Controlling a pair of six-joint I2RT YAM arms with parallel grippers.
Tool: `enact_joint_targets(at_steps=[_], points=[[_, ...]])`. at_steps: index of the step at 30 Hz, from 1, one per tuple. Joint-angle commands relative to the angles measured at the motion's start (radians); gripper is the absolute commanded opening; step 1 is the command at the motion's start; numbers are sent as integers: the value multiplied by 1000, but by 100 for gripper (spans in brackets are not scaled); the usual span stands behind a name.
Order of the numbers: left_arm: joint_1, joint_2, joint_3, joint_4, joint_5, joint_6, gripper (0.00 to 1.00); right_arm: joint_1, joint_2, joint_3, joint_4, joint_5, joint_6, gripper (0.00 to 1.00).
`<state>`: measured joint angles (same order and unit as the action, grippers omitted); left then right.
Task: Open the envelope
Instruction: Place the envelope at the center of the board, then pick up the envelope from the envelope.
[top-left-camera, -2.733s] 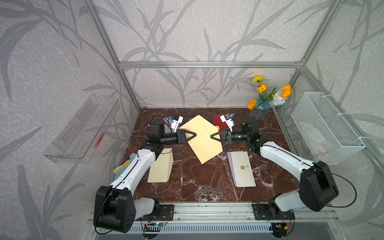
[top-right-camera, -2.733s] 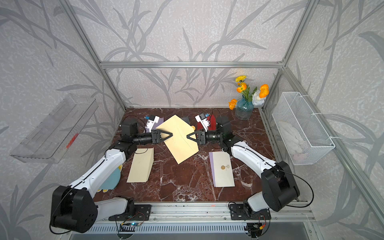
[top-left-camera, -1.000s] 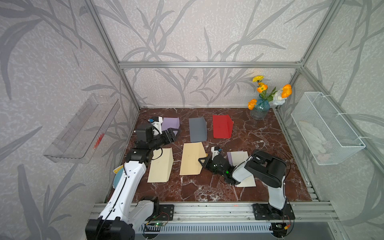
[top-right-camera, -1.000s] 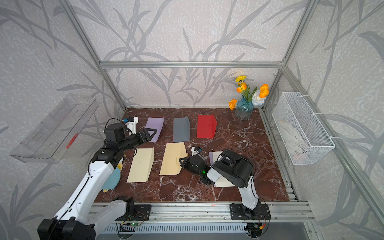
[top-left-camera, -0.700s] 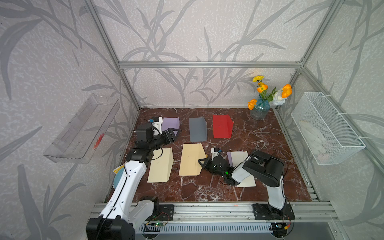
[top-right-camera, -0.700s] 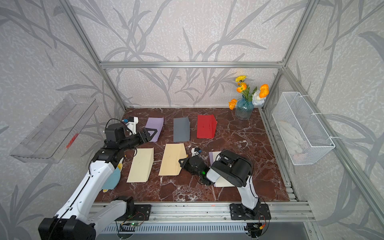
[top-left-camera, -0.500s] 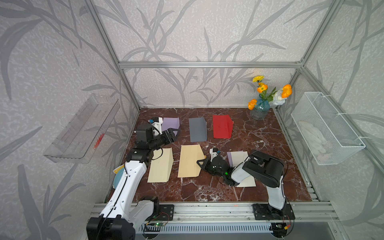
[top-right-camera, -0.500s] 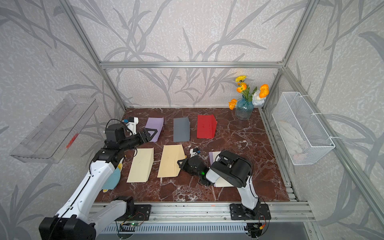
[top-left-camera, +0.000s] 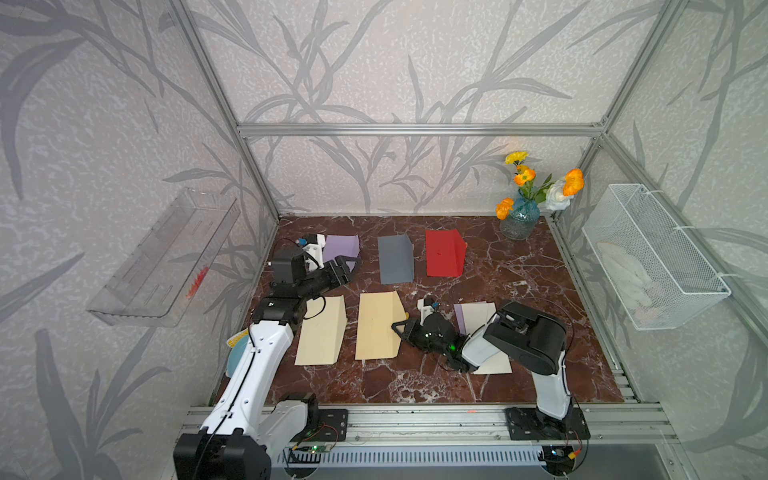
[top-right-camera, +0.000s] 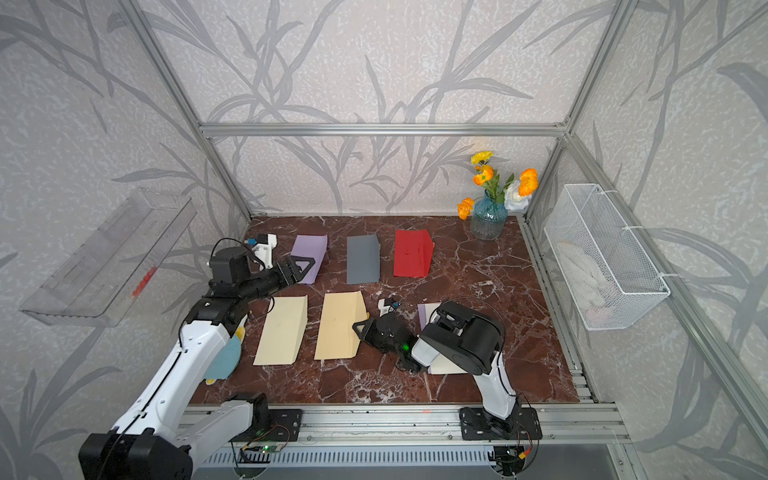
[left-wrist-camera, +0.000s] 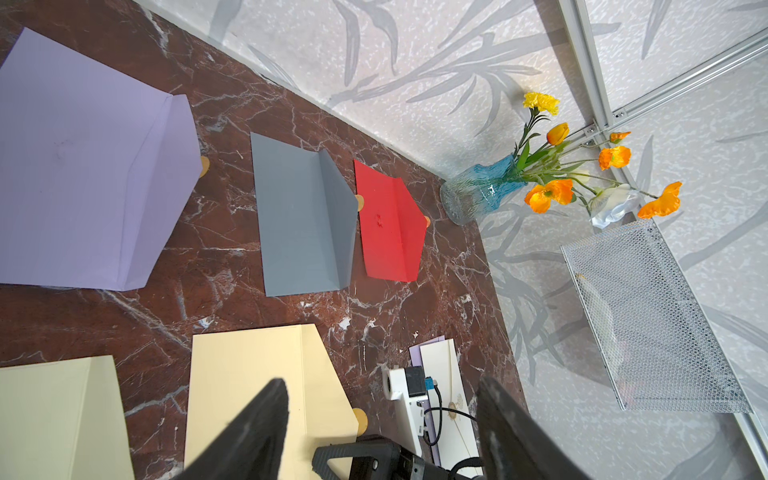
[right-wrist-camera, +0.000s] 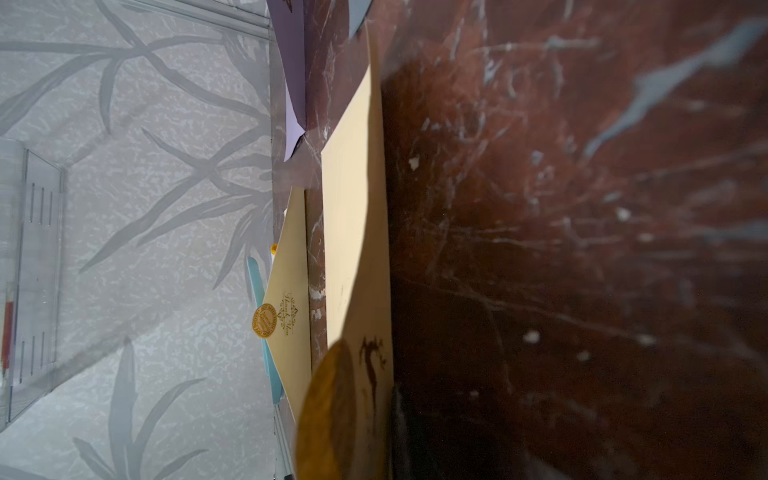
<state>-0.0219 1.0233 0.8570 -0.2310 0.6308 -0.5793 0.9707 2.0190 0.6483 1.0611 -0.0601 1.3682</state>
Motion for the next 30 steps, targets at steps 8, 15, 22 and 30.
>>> enact_joint_targets(at_steps=[8,15,22,30], points=[[8,4,-12,24,17,-2,71,6,-73,-30,-85,31,-18,42],[8,21,-7,41,27,-9,72,-1,-285,-83,-393,160,-98,50],[4,88,2,91,76,-33,71,-6,-581,-62,-829,371,-266,59],[-110,218,53,124,47,-14,64,-99,-687,130,-1239,540,-550,71]])
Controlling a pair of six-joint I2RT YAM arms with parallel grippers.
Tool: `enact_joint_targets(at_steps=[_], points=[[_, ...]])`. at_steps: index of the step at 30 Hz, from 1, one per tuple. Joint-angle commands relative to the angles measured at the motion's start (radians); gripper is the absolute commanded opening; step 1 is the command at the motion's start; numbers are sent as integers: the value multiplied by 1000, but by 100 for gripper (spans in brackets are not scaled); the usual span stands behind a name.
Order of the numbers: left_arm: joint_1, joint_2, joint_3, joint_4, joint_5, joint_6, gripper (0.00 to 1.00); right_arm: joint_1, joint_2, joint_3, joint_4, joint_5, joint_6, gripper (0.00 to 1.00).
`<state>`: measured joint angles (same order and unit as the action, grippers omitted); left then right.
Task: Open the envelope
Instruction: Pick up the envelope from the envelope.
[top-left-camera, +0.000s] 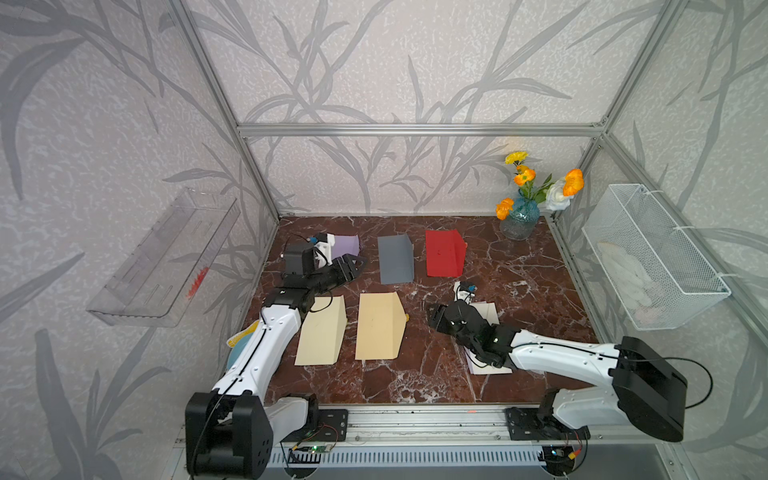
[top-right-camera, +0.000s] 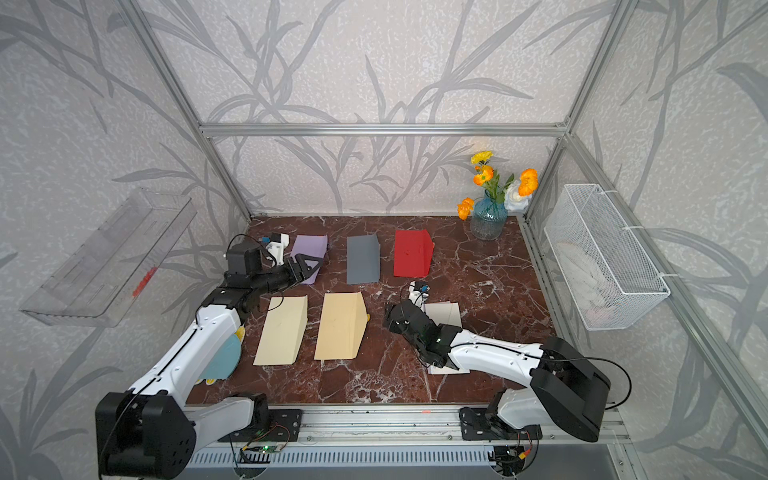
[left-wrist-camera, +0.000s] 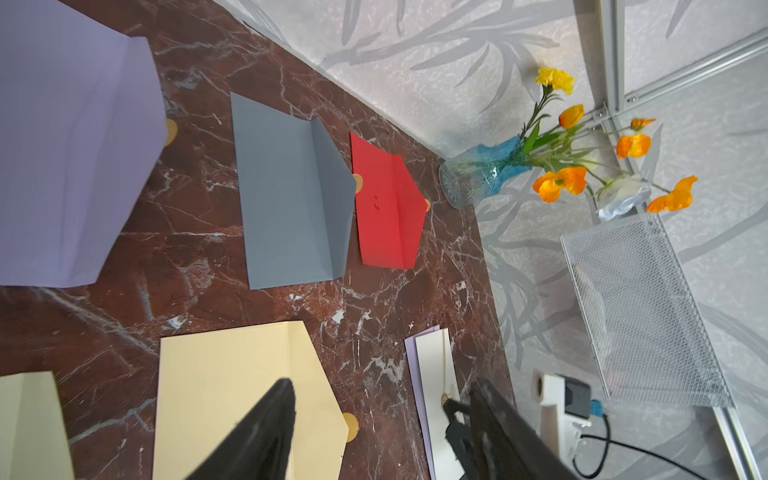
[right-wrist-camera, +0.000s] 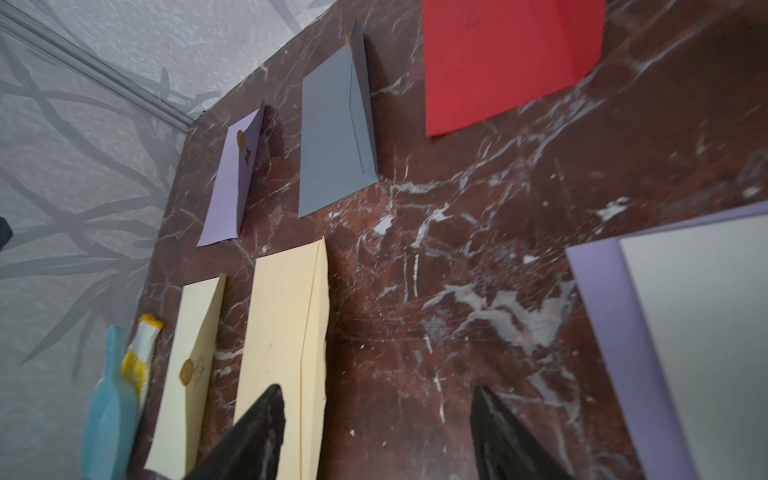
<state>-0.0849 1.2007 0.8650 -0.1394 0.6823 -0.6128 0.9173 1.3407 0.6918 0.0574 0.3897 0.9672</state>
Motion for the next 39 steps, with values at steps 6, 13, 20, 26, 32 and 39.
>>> enact_joint_targets(at_steps=[6,13,20,26,32,39], points=[[-196,225,154,1,-44,66,62,-162,47,231,-396,103,-279,71],[-280,412,242,29,2,40,55,-293,57,194,-404,-13,-268,71],[-359,540,283,93,46,-14,55,-360,114,148,-432,-102,-208,74],[-414,613,331,112,64,-34,55,-430,120,95,-432,-171,-184,74],[-461,701,365,187,103,-101,53,-475,61,24,-435,-200,-151,74],[-504,771,422,195,117,-120,52,-494,32,-47,-432,-218,-98,81]])
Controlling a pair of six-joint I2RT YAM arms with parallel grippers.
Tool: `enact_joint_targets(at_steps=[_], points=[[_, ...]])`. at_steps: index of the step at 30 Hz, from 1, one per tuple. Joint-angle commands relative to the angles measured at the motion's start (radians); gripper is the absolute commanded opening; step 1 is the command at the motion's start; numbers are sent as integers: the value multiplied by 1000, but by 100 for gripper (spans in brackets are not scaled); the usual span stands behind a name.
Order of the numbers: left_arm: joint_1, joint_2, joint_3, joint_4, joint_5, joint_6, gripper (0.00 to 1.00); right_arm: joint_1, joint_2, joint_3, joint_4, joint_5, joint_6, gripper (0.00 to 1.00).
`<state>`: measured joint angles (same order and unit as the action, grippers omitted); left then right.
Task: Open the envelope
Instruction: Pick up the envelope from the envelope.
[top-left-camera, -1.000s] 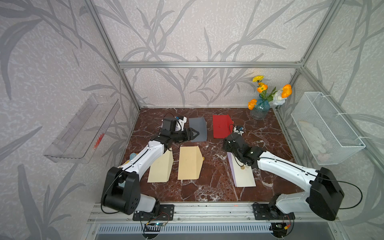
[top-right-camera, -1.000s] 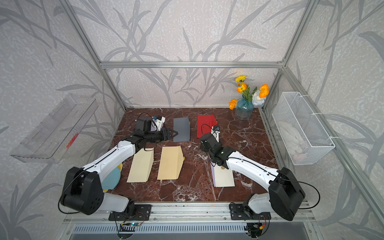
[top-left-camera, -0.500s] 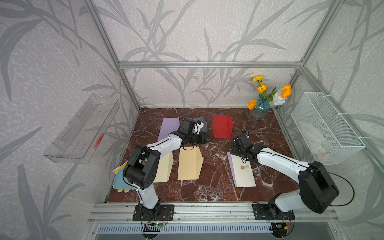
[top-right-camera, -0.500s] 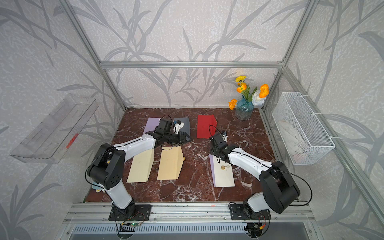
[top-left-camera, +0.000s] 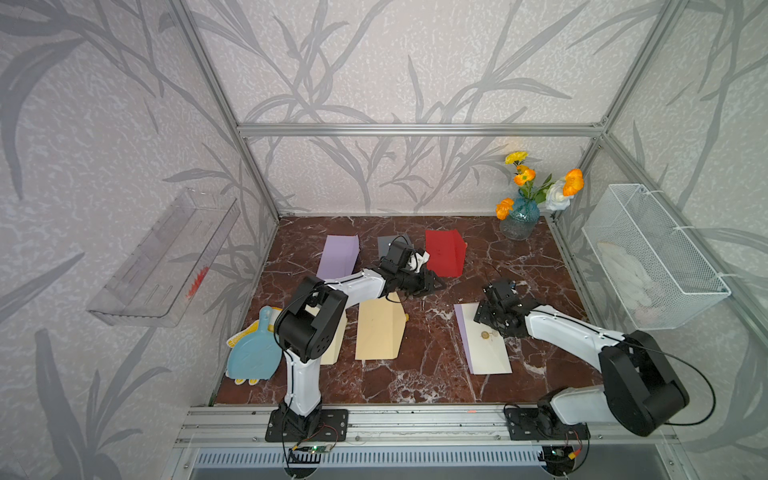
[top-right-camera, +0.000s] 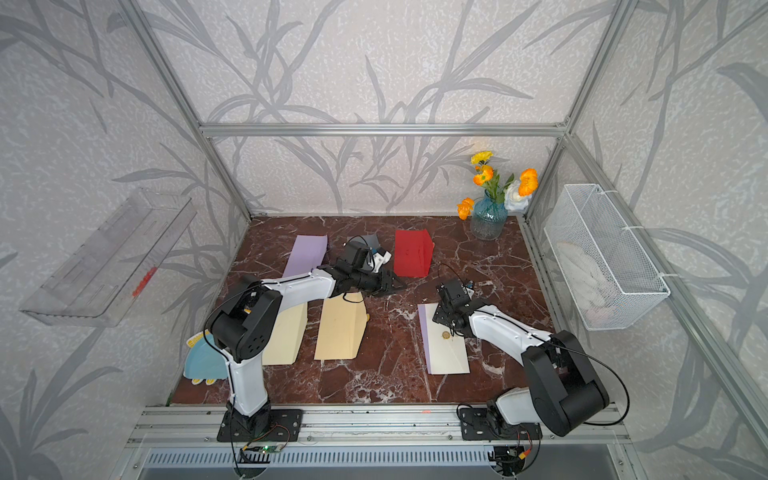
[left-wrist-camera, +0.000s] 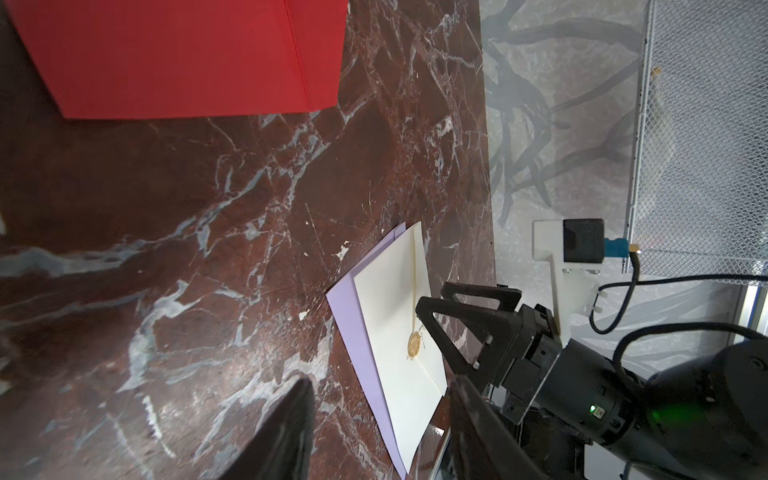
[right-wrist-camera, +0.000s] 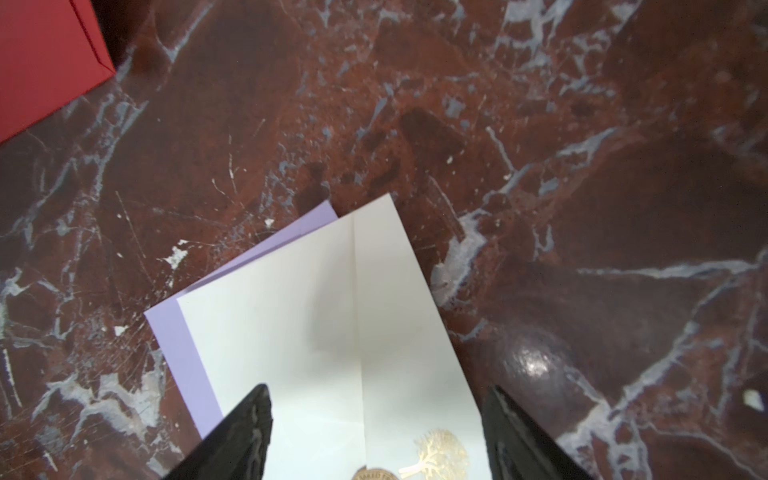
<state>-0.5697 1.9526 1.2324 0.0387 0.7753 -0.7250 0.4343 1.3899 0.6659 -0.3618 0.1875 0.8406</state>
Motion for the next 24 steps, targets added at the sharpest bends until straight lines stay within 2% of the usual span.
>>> enact_joint_targets(at_steps=[1,15,24], points=[[-26,30,69,7,24,-7,52,-17,-16,-28,-5,-28,34,81],[-62,124,111,24,41,-46,52,-114,79,-121,188,-279,81,81],[-75,158,113,11,44,-53,51,-115,108,-126,219,-308,92,81]])
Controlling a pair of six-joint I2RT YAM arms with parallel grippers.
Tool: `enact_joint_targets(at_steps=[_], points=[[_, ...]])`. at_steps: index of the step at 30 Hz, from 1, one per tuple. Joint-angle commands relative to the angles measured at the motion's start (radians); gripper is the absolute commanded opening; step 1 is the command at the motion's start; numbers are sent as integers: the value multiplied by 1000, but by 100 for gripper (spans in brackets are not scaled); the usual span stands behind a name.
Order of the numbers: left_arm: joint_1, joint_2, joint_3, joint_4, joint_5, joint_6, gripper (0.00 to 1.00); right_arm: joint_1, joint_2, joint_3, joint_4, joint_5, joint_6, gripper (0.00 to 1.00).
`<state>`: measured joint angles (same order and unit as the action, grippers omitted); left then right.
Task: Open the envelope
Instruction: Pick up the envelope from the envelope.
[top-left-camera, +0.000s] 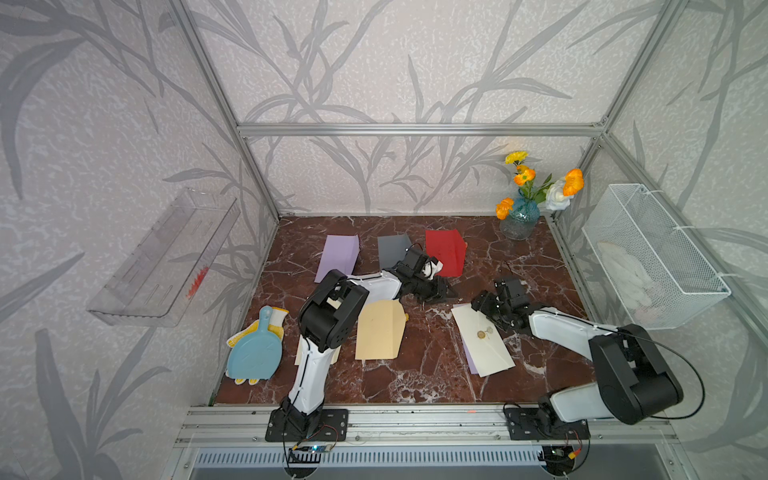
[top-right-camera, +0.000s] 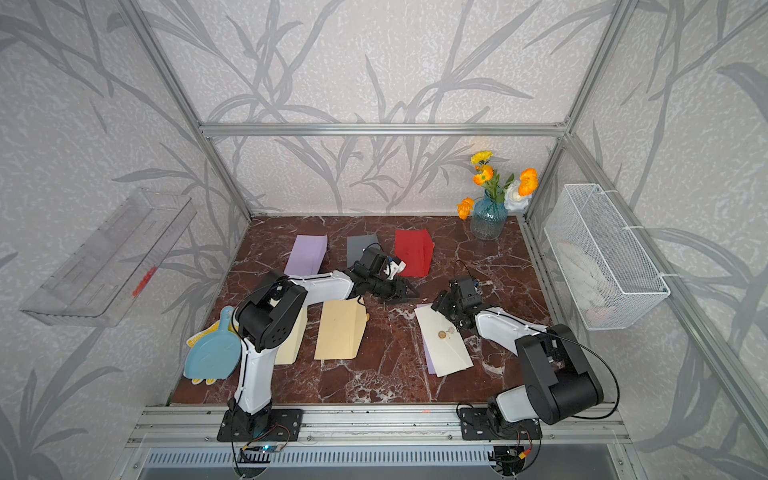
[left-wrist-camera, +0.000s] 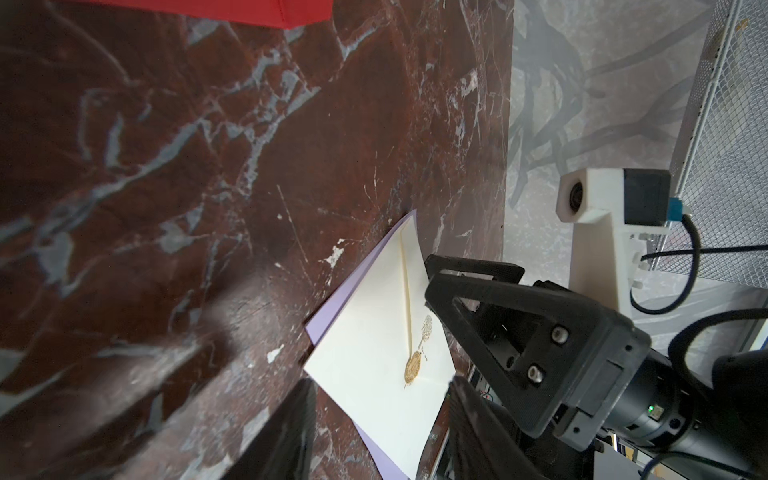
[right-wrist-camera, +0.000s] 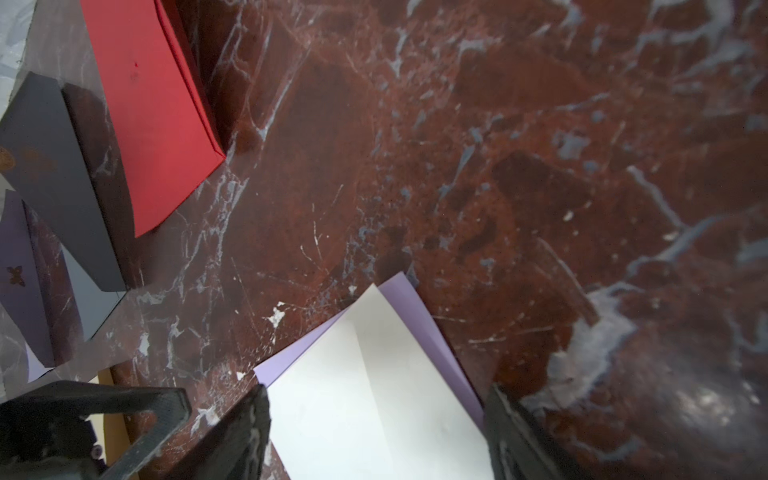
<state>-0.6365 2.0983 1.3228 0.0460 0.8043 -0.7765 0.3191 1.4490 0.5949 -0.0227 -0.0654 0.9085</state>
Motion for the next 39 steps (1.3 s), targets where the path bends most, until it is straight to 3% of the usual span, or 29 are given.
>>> enact_joint_targets(at_steps=[1,10,15,30,39], points=[[-9,11,14,6,15,-1,51,0,40,-55,-127,-44,21,81],[-8,6,1,-12,15,9,51,0,-141,-17,-294,66,-48,81],[-8,9,-4,-28,15,17,51,0,-217,-24,-350,41,-55,81],[-9,12,-33,-46,6,23,51,4,-177,-151,-212,-110,30,80],[-8,0,-72,-69,-15,35,50,28,-123,-129,-175,-109,33,81]])
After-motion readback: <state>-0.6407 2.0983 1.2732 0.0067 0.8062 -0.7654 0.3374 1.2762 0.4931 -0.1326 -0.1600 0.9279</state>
